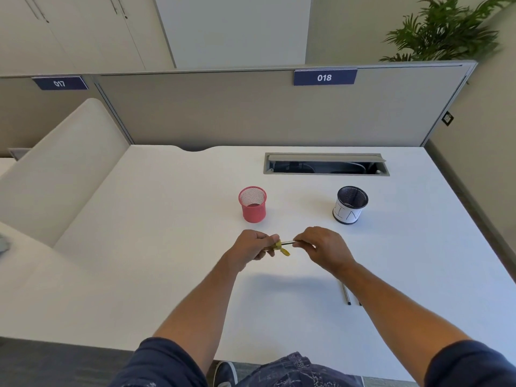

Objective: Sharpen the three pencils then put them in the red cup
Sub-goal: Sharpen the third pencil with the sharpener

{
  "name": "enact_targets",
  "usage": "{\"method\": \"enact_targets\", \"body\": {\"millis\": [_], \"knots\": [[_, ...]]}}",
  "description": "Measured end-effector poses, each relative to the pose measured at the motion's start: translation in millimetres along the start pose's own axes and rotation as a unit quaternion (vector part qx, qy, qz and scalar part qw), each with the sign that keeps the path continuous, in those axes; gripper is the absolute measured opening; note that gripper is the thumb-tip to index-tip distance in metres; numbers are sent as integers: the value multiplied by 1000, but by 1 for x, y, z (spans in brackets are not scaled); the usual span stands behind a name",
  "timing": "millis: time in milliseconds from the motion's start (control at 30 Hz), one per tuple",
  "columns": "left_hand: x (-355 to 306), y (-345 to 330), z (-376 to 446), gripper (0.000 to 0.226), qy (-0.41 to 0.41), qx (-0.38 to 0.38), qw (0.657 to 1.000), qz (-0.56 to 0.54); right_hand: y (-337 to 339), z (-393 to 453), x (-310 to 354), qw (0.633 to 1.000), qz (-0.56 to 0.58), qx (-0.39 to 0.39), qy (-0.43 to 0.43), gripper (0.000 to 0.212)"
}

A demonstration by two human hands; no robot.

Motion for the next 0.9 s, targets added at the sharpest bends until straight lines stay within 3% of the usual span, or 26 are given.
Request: {"method": "enact_targets", "body": {"millis": [100,200,333,467,533,733,800,900], "knots": [[1,1,0,23,-9,1,1000,27,-1,1,0,999,-24,10,-26,11],[0,0,0,18,-44,-1,998,37,-1,4,1,981,-15,117,-154,16],[-1,4,3,26,-59,-21,995,73,-9,8,-5,902,128,258,-320,22],[-5,-3,4,30,-78,-5,990,115,-9,0,-14,775,289,388,-406,29],[-6,-6,4,29,-85,0,989,119,-6,-4,-16,751,293,426,-411,30],[-3,-4,5,18,-80,-12,992,94,-3,0,-10,829,292,338,-337,18],[-5,-3,3,11,-77,-13,994,72,-3,2,-10,881,238,275,-304,8],[-4,-3,1,26,-40,-27,998,33,-2,3,-6,950,113,160,-245,5]]}}
Point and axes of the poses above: each hand's wrist, its own z-axis towards the middle knuckle, its own y-axis out of the back of the hand, x = y × z, the point moved 4 cm from there along z, towards the middle knuckle, and after that the axes turned 11 degrees about -y, right-handed, at the moved point
